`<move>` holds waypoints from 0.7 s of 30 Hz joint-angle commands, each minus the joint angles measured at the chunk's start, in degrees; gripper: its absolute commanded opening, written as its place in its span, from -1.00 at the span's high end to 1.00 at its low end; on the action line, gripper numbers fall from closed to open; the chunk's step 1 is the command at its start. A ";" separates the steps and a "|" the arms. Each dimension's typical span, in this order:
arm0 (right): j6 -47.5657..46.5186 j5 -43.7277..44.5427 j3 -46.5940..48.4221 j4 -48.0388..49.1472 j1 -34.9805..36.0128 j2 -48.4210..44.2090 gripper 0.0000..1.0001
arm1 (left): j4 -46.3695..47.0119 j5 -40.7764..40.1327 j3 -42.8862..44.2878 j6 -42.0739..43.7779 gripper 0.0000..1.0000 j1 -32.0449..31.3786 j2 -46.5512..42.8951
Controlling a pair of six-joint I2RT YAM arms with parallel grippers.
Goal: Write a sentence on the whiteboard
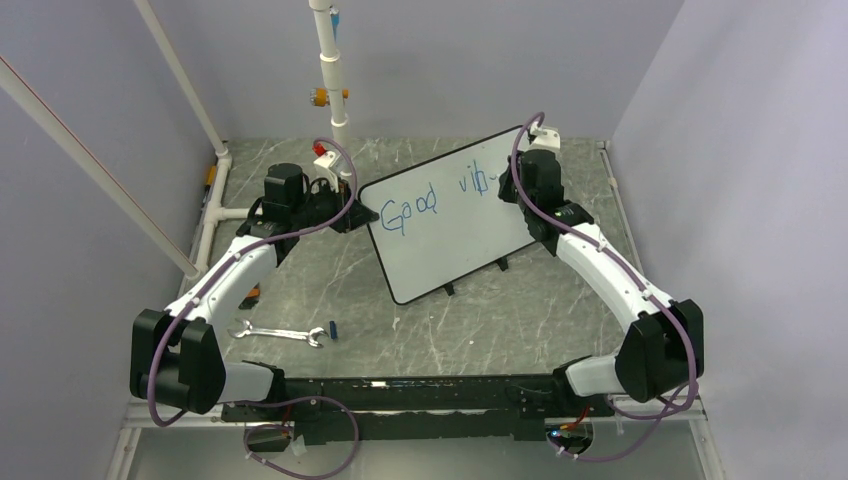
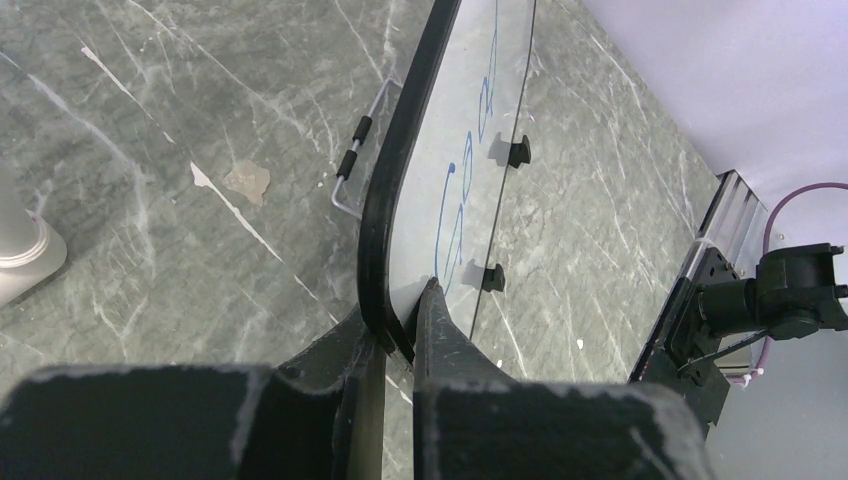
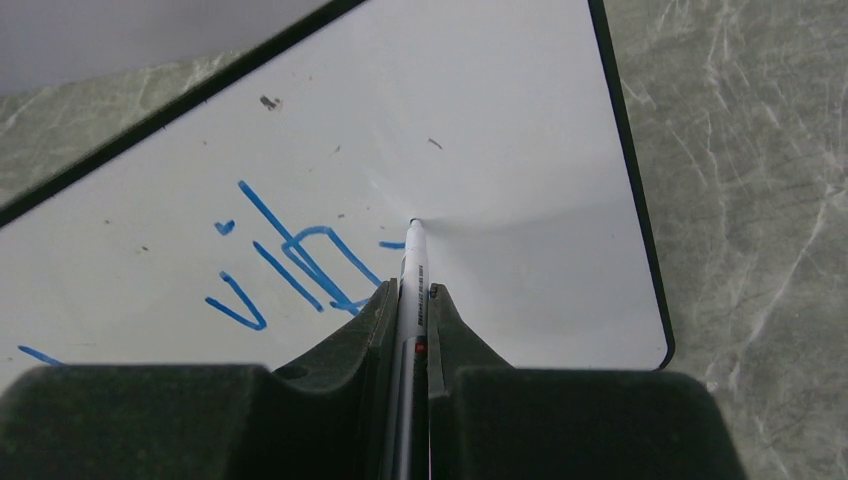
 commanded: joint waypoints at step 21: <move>0.93 -7.16 2.27 2.17 -0.42 1.09 1.00 | -2.31 -10.03 0.58 11.24 1.00 -0.58 0.09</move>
